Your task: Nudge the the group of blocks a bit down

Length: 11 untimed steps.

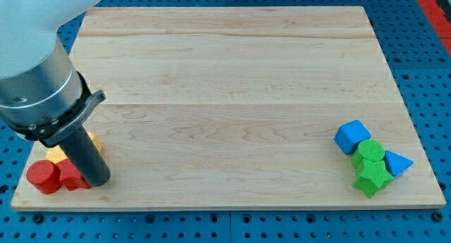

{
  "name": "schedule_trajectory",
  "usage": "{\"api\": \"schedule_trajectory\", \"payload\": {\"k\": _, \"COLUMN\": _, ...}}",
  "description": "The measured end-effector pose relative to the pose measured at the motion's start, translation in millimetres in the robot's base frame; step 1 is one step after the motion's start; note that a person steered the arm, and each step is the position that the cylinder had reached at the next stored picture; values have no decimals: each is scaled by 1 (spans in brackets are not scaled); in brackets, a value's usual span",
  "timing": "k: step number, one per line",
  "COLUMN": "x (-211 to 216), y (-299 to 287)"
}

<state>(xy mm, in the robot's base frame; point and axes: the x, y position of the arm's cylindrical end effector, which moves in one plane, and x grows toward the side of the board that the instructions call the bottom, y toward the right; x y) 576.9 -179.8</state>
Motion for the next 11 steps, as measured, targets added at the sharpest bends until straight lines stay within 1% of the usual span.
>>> {"api": "schedule_trajectory", "payload": {"k": 1, "x": 0, "y": 11}}
{"api": "schedule_trajectory", "payload": {"k": 3, "x": -15, "y": 24}}
{"api": "schedule_trajectory", "payload": {"k": 7, "x": -83, "y": 23}}
{"api": "schedule_trajectory", "payload": {"k": 9, "x": -81, "y": 15}}
{"api": "schedule_trajectory", "payload": {"k": 11, "x": -81, "y": -8}}
